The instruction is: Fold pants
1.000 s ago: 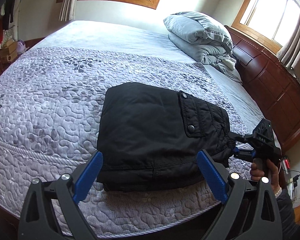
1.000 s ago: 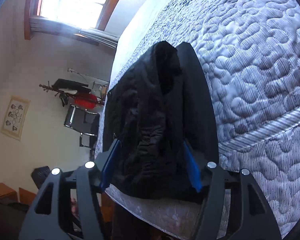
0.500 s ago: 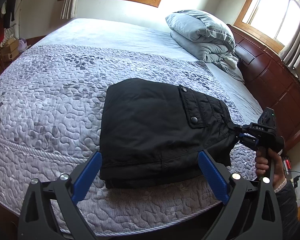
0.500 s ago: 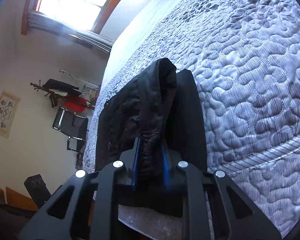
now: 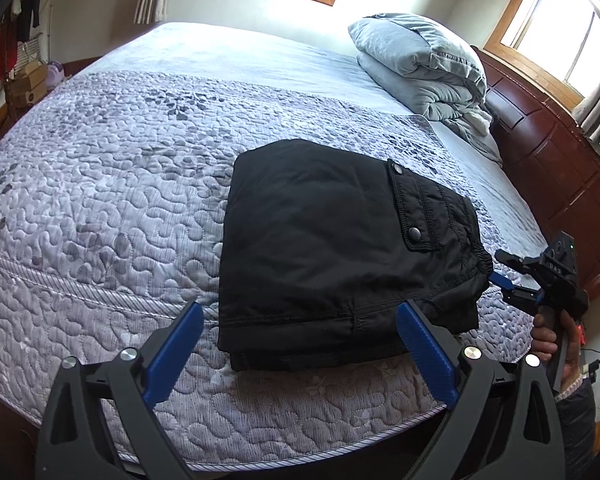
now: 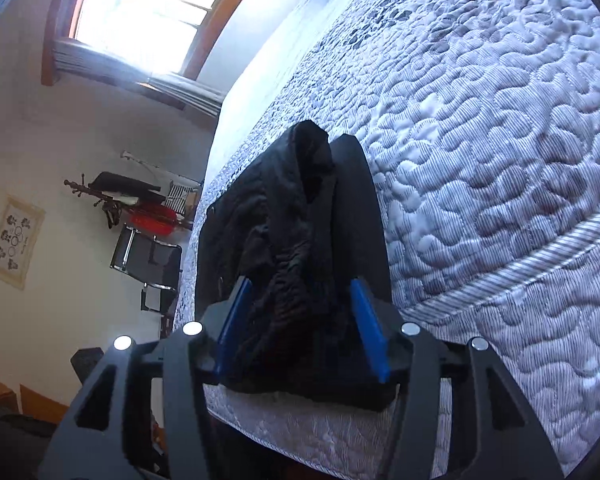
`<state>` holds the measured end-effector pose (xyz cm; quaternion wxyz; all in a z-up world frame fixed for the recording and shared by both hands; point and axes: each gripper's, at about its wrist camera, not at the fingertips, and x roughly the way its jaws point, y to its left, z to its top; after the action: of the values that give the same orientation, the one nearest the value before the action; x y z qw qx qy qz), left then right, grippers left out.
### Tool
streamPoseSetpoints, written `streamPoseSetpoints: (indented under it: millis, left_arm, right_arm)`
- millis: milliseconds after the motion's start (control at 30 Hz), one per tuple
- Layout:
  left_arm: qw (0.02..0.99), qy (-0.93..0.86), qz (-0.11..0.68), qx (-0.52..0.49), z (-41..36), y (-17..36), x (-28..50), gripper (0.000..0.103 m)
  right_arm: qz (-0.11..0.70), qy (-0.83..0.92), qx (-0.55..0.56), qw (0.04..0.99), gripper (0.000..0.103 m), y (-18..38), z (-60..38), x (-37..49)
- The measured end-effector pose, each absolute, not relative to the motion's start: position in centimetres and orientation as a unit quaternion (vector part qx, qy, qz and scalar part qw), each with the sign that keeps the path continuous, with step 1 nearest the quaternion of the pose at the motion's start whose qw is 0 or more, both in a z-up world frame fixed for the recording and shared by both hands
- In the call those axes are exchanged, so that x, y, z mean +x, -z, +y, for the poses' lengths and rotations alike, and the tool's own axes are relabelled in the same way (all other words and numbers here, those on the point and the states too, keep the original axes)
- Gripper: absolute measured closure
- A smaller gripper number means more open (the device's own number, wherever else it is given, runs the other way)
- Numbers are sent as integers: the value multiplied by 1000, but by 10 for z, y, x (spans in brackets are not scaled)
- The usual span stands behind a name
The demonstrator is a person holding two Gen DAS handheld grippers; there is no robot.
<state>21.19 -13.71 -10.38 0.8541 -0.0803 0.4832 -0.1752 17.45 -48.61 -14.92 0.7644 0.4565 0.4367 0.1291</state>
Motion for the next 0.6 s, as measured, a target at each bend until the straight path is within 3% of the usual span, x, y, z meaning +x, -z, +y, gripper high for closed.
streamPoseSetpoints:
  millis: [133, 200, 233, 367, 600]
  left_arm:
    - [844, 171, 498, -99, -126, 107, 224, 5]
    - [839, 196, 491, -127, -118, 98, 234, 5]
    - [834, 210, 493, -135, -116, 96, 238, 4]
    - [794, 227, 534, -179, -95, 115, 274, 4]
    - [667, 313, 615, -282, -68, 186, 326, 4]
  right_arm:
    - [426, -134, 452, 772, 50, 129, -489, 173]
    - [406, -150, 446, 784, 28, 109, -491, 176]
    - [400, -157, 443, 787, 10, 102, -492, 179]
    - [420, -167, 412, 791, 11, 91, -493, 192]
    - [456, -206, 469, 728, 10, 137, -513, 197]
